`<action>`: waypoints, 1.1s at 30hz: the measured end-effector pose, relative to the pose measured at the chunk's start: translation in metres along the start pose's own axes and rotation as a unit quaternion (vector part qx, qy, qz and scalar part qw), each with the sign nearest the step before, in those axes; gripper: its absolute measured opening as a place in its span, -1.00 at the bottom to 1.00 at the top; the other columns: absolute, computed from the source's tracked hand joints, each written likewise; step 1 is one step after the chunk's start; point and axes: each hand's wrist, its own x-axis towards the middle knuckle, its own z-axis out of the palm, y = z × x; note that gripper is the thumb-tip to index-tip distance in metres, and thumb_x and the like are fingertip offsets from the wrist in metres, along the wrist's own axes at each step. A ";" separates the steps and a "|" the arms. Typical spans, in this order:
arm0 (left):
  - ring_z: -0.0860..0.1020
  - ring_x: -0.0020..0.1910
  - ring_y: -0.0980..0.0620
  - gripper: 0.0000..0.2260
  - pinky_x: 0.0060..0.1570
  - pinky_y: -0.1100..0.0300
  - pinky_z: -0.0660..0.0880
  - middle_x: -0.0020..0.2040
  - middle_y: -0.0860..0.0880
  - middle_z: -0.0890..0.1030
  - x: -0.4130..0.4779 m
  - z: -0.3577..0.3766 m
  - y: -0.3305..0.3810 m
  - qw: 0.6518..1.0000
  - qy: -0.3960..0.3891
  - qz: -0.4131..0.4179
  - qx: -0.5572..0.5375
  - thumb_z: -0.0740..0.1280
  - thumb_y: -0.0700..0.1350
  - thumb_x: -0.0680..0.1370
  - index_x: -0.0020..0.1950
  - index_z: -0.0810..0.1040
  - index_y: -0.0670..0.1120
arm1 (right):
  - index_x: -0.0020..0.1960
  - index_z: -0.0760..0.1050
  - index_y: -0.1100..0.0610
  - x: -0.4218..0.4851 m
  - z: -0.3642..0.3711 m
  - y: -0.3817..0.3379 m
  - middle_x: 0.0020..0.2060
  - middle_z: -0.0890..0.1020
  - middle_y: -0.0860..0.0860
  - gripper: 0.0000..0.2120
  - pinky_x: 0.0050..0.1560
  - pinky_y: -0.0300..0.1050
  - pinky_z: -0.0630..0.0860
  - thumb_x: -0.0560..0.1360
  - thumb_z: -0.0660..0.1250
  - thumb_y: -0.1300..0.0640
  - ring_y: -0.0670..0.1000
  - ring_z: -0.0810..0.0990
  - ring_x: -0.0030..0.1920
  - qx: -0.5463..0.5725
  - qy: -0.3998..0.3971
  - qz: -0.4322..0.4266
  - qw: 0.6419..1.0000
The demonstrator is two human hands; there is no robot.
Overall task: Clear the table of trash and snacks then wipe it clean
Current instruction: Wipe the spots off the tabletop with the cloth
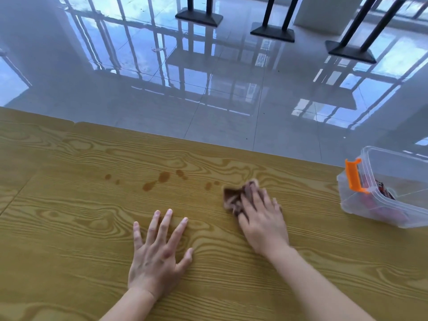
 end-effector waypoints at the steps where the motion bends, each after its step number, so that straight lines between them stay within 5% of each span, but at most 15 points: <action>1: 0.02 0.57 -0.11 -0.35 0.41 -0.41 0.00 0.58 -0.05 0.16 0.000 0.000 0.001 1.000 0.001 -0.001 0.001 0.16 0.35 0.48 0.53 0.23 0.16 | 0.59 -0.20 -0.13 0.031 -0.005 -0.005 0.56 -0.34 -0.09 -0.42 0.55 0.13 -0.22 0.61 -0.18 -0.22 0.06 -0.31 0.57 0.024 0.007 0.052 0.998; 4: -0.01 0.57 -0.09 -0.35 0.42 -0.40 -0.02 0.58 -0.04 0.15 0.000 0.000 0.000 1.000 -0.001 -0.005 0.005 0.14 0.35 0.49 0.54 0.20 0.17 | 0.60 -0.15 -0.11 0.070 -0.004 -0.032 0.58 -0.29 -0.05 -0.41 0.54 0.17 -0.25 0.61 -0.17 -0.23 0.11 -0.29 0.57 0.025 -0.010 0.082 0.996; 10: 0.04 0.57 -0.11 -0.35 0.40 -0.41 0.00 0.57 -0.06 0.18 0.000 -0.003 0.001 1.000 -0.003 0.000 -0.003 0.16 0.34 0.47 0.53 0.25 0.15 | 0.59 -0.17 -0.14 -0.052 0.012 -0.041 0.58 -0.28 -0.12 -0.42 0.54 0.12 -0.20 0.64 -0.08 -0.20 0.02 -0.32 0.56 -0.009 -0.005 -0.135 0.991; 16: 0.04 0.57 -0.11 -0.35 0.41 -0.41 0.01 0.57 -0.06 0.19 -0.001 -0.001 0.000 1.000 -0.001 0.001 -0.006 0.18 0.35 0.47 0.53 0.24 0.16 | 0.60 -0.14 -0.12 0.076 -0.007 -0.057 0.58 -0.28 -0.07 -0.43 0.54 0.16 -0.26 0.62 -0.15 -0.20 0.09 -0.28 0.57 0.047 -0.007 0.077 0.996; 24: 0.03 0.57 -0.02 -0.41 0.45 -0.31 -0.01 0.55 -0.01 0.24 -0.001 -0.005 -0.006 0.998 0.002 -0.002 -0.062 0.17 0.31 0.49 0.47 0.36 0.10 | 0.60 -0.14 -0.11 -0.051 0.023 -0.055 0.59 -0.23 -0.11 -0.42 0.52 0.13 -0.13 0.64 -0.06 -0.19 0.03 -0.23 0.58 -0.016 0.016 -0.136 0.991; 30: 0.09 0.55 -0.06 -0.42 0.45 -0.34 -0.02 0.53 -0.08 0.26 0.005 -0.020 -0.089 0.994 0.064 -0.089 -0.030 0.01 0.30 0.55 0.49 0.32 0.08 | 0.59 -0.18 -0.18 0.070 -0.002 -0.066 0.57 -0.30 -0.10 -0.43 0.54 0.16 -0.26 0.61 -0.18 -0.25 0.09 -0.30 0.57 0.022 0.001 0.076 0.997; 33: -0.11 0.57 -0.06 -0.32 0.42 -0.35 -0.16 0.60 -0.07 0.02 0.005 -0.013 -0.123 0.989 0.021 -0.148 0.003 -0.16 0.41 0.51 0.58 0.03 0.16 | 0.57 -0.14 -0.24 0.032 0.013 -0.105 0.57 -0.29 -0.10 -0.46 0.52 0.19 -0.30 0.62 -0.16 -0.25 0.10 -0.33 0.56 0.011 -0.008 -0.025 1.000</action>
